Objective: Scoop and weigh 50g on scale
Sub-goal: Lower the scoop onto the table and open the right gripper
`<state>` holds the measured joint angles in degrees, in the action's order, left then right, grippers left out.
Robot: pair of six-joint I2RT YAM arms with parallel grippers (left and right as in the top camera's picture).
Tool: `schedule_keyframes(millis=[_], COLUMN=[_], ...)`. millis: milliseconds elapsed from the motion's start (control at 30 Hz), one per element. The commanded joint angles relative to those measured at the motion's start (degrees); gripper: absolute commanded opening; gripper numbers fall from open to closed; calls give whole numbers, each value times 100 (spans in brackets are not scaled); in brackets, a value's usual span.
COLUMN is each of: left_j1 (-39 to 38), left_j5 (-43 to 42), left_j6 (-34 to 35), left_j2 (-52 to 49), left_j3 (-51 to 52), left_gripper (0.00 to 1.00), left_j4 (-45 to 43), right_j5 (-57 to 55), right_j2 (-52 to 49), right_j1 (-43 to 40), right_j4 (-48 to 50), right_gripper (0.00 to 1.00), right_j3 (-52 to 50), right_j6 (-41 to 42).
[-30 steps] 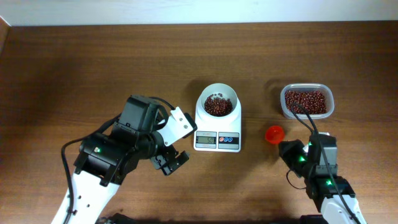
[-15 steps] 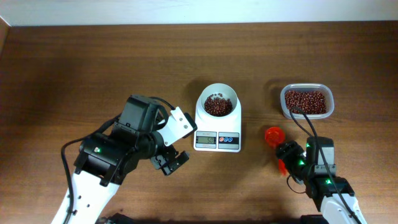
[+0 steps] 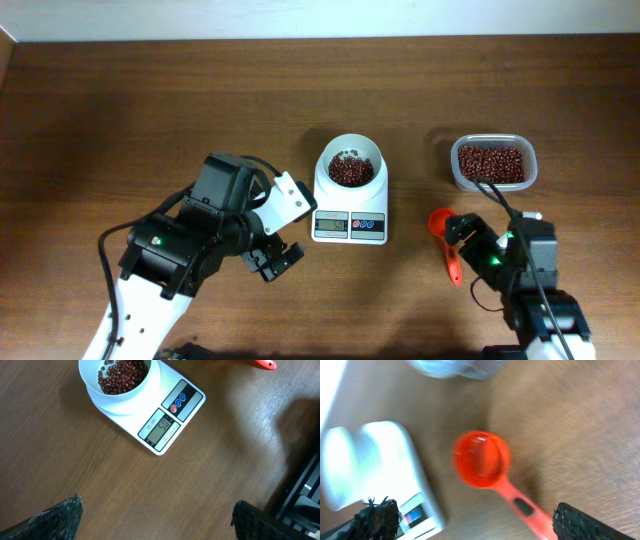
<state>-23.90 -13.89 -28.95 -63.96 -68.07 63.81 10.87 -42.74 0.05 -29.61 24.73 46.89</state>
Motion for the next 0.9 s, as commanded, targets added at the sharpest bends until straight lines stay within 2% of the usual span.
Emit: schedule_keyframes(millis=[0, 100, 167, 300, 867], left_j1=[33, 33, 33, 33, 33], left_j5=[17, 17, 17, 17, 17], left_j6=[-72, -72, -72, -72, -72], left_j2=[31, 31, 31, 31, 31], left_j3=[-98, -98, -98, -98, -98], left_gripper=[99, 99, 99, 99, 99], left_j4=[-4, -4, -4, -4, -4], right_j5=[409, 597, 1097, 1700, 1545], right_j2=[522, 872, 1080, 1128, 1126], right_j1=[26, 26, 26, 26, 26], right_j4=[-424, -575, -643, -811, -883], right_gripper=[99, 99, 99, 99, 99], right_j3=[525, 675, 678, 680, 678], right_j6=[-361, -361, -361, -367, -363])
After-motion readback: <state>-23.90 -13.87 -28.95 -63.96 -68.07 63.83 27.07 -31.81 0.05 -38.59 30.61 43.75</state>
